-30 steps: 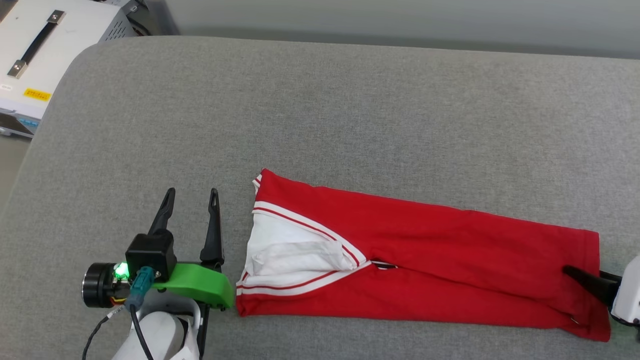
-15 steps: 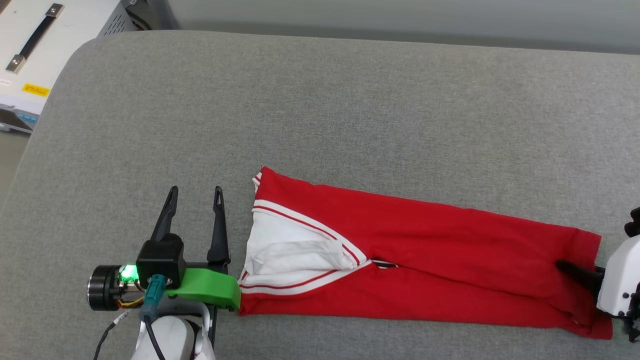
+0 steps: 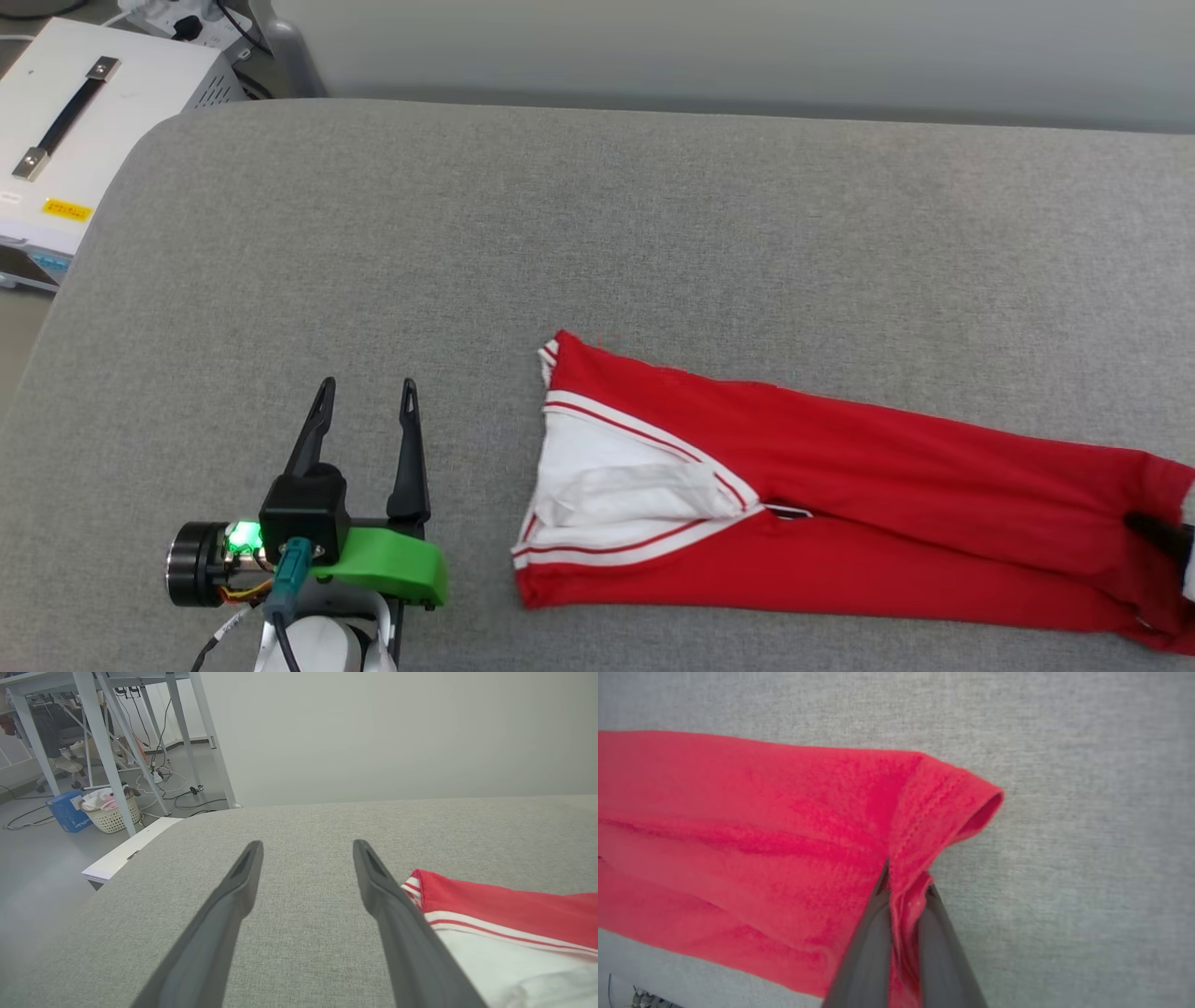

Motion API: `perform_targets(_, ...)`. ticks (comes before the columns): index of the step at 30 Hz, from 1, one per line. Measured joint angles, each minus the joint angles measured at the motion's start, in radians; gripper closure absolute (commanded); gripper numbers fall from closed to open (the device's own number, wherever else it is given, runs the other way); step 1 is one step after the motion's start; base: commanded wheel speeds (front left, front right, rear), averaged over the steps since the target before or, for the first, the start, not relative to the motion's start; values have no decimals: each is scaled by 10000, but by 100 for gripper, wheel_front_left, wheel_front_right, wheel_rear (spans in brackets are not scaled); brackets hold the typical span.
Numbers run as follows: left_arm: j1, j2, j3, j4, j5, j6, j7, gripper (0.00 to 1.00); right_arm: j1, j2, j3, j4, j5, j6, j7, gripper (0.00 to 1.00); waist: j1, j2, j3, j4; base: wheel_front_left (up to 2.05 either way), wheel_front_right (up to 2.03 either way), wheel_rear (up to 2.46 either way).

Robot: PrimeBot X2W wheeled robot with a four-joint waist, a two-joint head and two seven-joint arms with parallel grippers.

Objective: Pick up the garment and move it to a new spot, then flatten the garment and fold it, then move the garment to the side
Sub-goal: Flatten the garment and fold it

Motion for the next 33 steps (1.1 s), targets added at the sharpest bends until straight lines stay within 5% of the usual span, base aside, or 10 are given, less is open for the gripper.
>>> perform_targets(9, 242, -192, 268, 19, 274, -293, 0, 0, 60, -508, -387, 268, -61, -4, -178, 100, 0, 0, -317, -63, 0, 0, 0)
perform_targets(20, 460, -339, 522, 46, 449, -558, 0, 0, 237, -604, -56, -2399, 119, -8, 389, 100, 0, 0, -526, -141, 0, 0, 0)
perform_targets(33, 440, -554, 556, 69, 627, -742, 0, 0, -1271, 644, 1503, -4243, -596, -8, 2132, 100, 0, 0, -180, -5, 0, 0, 0)
